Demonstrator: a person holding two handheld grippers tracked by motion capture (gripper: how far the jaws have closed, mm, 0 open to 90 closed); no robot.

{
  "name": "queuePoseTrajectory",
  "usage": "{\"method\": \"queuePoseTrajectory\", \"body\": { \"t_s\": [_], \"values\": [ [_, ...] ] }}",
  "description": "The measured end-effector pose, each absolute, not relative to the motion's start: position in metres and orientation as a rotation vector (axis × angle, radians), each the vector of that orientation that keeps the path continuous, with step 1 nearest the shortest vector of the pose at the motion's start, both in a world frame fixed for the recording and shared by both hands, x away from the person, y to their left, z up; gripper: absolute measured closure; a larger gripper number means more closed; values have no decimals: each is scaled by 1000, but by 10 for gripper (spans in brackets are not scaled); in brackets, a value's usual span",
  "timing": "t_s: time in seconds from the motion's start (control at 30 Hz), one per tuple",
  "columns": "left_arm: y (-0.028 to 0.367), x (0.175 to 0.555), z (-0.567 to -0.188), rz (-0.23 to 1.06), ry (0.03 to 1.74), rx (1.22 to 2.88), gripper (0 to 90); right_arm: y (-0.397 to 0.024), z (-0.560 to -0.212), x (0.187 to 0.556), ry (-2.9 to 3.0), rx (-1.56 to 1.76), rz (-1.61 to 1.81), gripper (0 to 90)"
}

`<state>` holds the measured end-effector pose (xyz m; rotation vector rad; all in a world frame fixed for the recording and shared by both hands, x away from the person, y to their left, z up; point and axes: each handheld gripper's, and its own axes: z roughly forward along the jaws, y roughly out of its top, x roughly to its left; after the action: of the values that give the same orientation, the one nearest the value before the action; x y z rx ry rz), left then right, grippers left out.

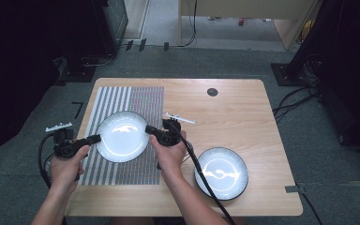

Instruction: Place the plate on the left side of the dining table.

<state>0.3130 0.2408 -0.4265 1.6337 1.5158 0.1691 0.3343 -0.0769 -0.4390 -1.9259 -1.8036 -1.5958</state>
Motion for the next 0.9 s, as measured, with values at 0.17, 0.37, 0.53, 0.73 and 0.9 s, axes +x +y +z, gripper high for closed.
{"method": "queuePoseTrajectory", "body": {
  "t_s": [0.17,0.37,0.53,0.73,0.9],
  "values": [
    [251,332,-436,154,1553,1627,848,-66,-450,348,-1780,-1951,-1572,845],
    [256,349,-443,164,1577,1644,851,-56,-462,363,-1746,-1971,-1540,845],
    [255,366,-450,168,1594,1651,851,-53,-471,377,-1726,-2005,-1523,846],
    [251,386,-456,198,1609,1652,853,-53,-480,392,-1692,-2028,-1522,846],
    [249,396,-466,191,1636,1654,851,-52,-489,402,-1675,-2048,-1506,844]
  ]
}}
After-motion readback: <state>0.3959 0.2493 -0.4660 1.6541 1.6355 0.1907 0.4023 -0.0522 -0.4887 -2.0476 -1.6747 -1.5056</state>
